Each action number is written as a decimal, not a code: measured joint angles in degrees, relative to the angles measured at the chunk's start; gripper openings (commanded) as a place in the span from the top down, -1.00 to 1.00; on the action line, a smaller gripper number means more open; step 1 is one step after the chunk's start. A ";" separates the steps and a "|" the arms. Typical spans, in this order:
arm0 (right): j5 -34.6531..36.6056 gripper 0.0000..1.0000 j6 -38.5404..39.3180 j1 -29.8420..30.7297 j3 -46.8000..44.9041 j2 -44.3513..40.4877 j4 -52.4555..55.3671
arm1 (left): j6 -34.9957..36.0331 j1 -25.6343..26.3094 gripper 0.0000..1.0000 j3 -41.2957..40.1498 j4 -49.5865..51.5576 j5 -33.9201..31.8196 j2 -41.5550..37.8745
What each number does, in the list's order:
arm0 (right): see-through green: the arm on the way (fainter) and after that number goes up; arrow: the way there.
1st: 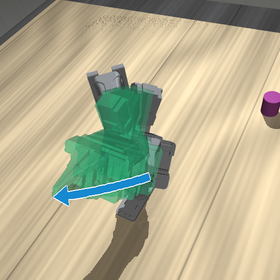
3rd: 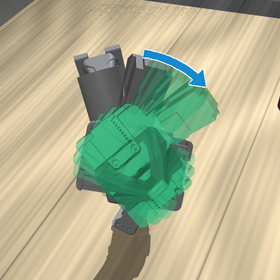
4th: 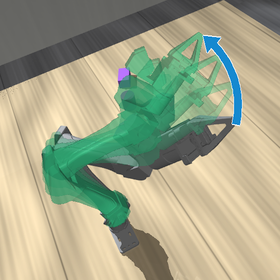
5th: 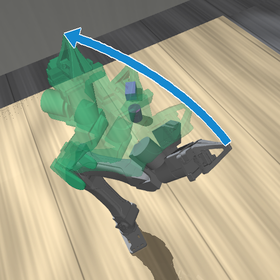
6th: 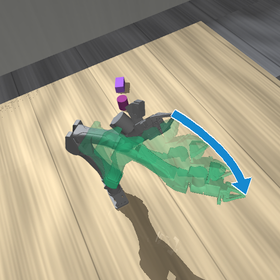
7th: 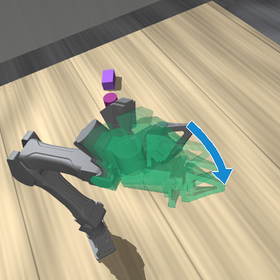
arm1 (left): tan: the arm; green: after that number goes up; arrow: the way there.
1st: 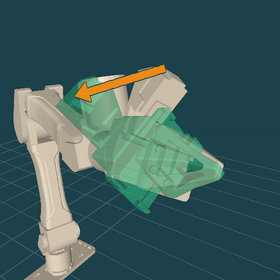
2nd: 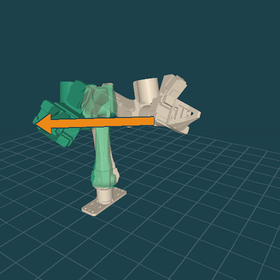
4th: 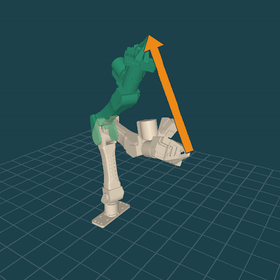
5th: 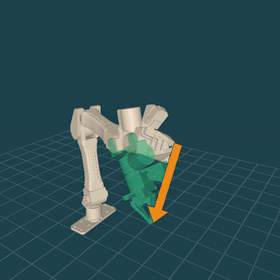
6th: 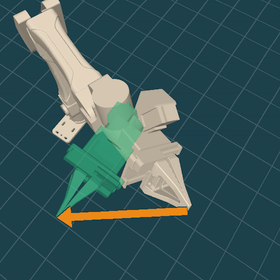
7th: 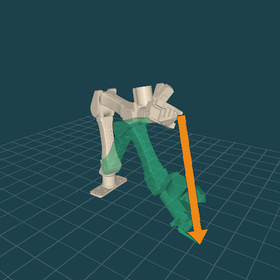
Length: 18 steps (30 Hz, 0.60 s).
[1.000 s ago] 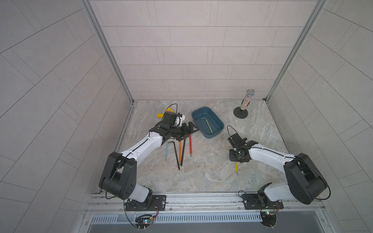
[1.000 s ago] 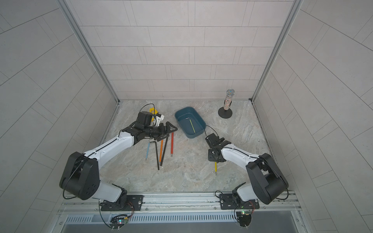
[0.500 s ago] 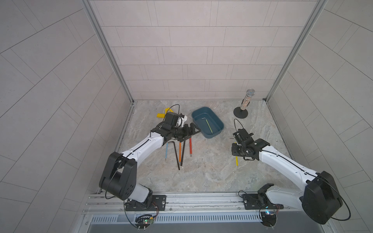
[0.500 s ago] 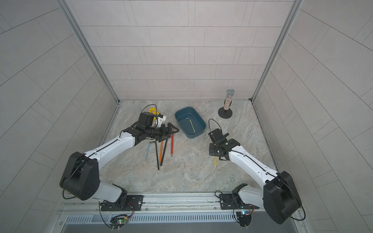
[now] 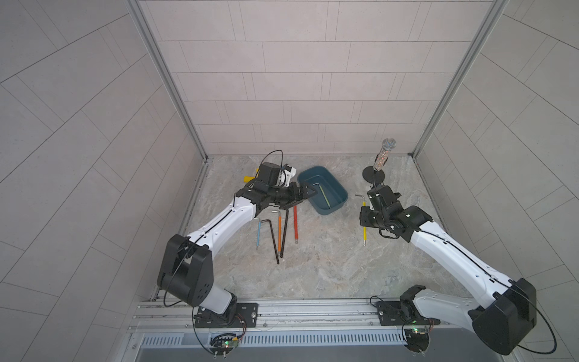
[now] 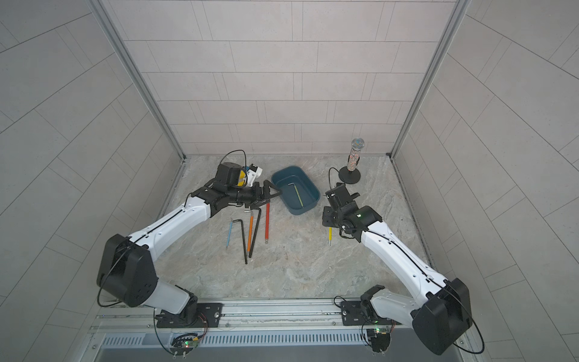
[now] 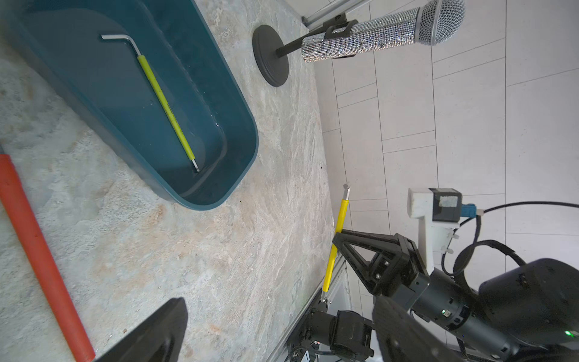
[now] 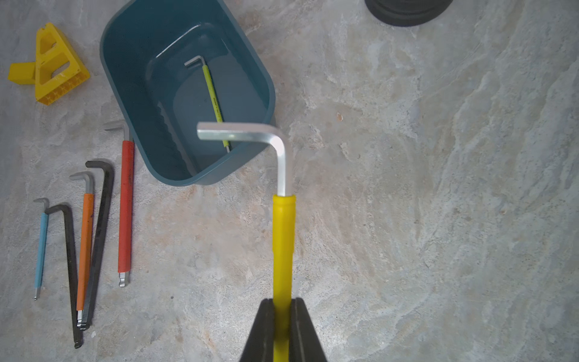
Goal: Put the hex key on the desktop into the storage box
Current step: Place the Allen key in the storage box.
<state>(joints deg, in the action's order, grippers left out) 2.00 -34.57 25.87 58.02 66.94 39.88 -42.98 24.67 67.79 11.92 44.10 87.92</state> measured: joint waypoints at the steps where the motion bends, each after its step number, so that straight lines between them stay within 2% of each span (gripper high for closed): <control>1: -0.02 1.00 0.46 0.00 0.92 0.52 0.20 | -0.37 0.00 -0.99 0.59 -0.09 -0.02 0.81; 10: -0.11 1.00 3.98 -0.07 8.09 6.27 0.79 | -4.39 0.00 -0.99 1.62 -4.39 -0.83 5.64; 18: -0.50 1.00 6.73 -0.50 15.39 14.14 0.96 | -5.07 -0.59 -0.99 6.21 -5.73 -1.11 9.84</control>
<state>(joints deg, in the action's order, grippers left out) 1.50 -27.83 25.36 73.41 81.08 40.84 -48.05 24.08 74.00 6.20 42.98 97.76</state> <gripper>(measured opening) 0.107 0.994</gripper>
